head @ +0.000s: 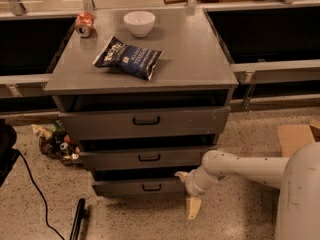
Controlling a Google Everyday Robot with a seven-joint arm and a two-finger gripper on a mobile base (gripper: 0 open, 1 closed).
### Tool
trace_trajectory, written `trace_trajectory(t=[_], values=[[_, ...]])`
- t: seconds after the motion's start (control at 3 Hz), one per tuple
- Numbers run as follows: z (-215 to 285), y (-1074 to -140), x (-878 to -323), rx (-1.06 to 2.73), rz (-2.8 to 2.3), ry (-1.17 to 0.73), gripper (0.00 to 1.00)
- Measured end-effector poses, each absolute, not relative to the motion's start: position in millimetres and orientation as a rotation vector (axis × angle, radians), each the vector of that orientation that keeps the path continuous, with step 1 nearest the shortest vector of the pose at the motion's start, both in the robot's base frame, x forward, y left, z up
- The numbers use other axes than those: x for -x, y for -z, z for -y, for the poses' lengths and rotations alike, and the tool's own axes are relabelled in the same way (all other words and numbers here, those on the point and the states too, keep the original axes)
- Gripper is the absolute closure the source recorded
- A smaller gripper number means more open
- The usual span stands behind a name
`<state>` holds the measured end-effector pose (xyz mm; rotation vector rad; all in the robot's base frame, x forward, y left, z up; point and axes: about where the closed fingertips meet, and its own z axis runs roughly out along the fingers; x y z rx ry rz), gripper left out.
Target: Open bottom drawer
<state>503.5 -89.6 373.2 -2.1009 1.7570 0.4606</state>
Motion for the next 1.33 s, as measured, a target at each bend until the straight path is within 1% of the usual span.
trace_trajectory(t=[0.33, 1.0, 1.33], values=[[101, -345, -517, 2.076, -1.768, -0.442, 0.00], [129, -250, -553, 1.998, -1.792, -0.432, 0.00], [128, -231, -570, 2.004, -1.737, -0.384, 0.00]])
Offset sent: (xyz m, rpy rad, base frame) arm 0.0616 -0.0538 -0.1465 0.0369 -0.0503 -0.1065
